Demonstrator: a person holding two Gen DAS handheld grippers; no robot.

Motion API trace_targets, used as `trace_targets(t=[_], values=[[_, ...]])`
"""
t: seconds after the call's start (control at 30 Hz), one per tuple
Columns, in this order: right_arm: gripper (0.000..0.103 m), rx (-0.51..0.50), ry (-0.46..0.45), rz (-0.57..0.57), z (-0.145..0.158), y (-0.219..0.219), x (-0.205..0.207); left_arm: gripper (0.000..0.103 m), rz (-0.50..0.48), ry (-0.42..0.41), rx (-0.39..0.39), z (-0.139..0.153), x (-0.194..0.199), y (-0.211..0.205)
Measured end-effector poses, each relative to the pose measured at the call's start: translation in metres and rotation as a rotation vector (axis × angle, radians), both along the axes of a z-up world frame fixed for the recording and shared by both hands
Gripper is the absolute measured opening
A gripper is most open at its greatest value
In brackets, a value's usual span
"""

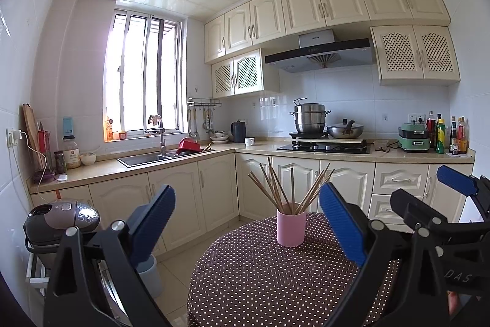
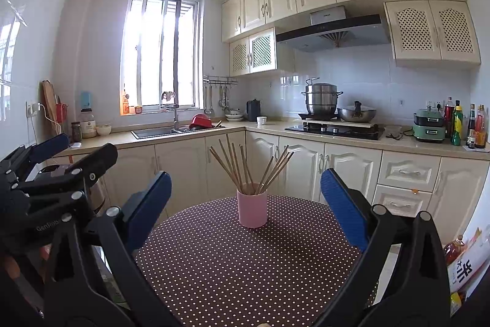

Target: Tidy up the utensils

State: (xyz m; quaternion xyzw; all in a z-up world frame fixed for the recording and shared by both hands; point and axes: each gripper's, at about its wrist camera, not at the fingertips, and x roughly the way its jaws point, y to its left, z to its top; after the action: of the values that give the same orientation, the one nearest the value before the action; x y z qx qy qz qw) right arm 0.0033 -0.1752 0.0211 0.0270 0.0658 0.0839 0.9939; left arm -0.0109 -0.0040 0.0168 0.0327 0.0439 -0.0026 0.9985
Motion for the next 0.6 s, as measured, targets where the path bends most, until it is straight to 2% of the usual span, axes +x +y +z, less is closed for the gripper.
trace_targets(t=[0.6], values=[[0.096,0.003,0.005,0.002,-0.0001,-0.0004,0.0031,0.094,0.002,0.002,0.004,-0.0002,0.003,0.0029]])
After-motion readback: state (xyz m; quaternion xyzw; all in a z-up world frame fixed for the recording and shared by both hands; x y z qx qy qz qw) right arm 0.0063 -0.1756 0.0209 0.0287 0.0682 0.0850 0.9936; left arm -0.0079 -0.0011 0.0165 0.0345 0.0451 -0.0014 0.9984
